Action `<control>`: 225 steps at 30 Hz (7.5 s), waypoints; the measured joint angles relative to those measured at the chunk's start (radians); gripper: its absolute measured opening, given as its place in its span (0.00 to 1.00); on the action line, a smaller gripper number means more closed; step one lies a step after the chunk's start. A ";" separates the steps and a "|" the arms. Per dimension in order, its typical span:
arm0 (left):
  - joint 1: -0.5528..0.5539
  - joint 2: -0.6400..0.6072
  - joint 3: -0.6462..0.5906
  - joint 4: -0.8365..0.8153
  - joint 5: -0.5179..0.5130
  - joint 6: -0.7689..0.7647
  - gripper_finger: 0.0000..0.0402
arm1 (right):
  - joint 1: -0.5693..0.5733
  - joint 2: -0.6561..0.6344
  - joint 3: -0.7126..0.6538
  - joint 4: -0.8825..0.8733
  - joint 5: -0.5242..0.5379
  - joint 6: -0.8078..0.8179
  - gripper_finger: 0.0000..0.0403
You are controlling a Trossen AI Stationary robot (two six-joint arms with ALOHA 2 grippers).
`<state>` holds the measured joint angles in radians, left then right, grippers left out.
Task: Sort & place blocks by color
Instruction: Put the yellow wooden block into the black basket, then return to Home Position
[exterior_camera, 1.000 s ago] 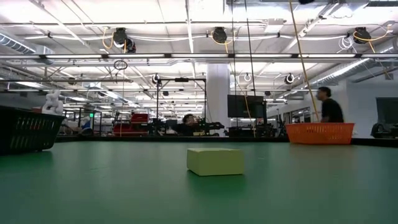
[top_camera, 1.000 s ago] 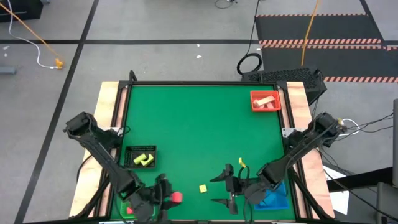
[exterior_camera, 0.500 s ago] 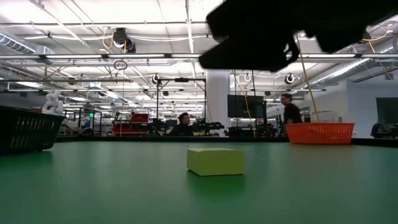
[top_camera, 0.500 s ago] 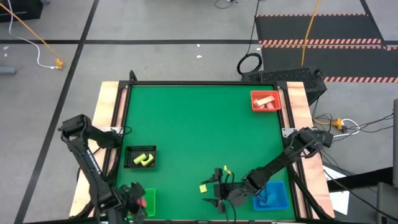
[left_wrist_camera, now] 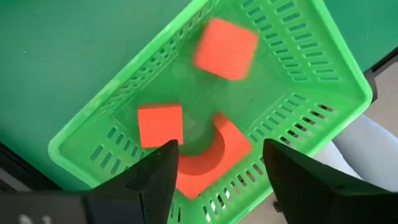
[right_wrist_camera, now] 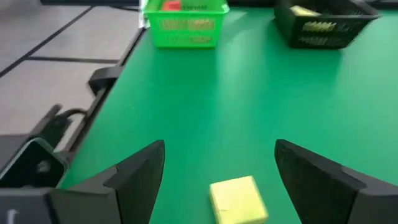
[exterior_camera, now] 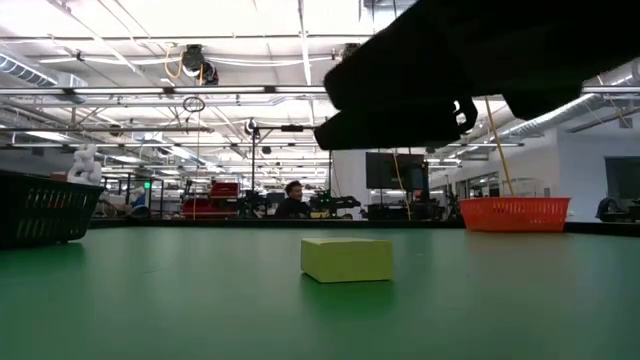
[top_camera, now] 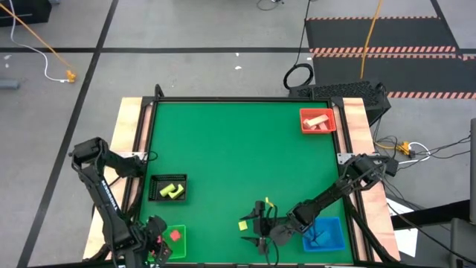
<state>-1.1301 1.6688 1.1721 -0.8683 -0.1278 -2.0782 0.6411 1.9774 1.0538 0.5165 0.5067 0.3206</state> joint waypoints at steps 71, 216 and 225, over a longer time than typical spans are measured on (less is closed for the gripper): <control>0.252 -0.097 -0.001 0.492 -0.678 0.722 0.63 | -0.066 -0.111 -0.009 0.132 -0.141 -0.236 0.29; 0.417 -0.356 -0.297 -0.280 -0.166 0.598 0.56 | -0.027 -1.056 -0.865 0.006 0.120 0.023 0.66; 0.417 -0.357 -0.245 -0.266 -0.263 0.775 0.59 | -0.027 -1.078 -0.955 0.055 0.120 0.082 0.66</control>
<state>-0.7128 1.3121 0.9272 -1.1343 -0.3905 -1.3030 0.6144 0.8997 0.0991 0.5720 0.6271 0.4026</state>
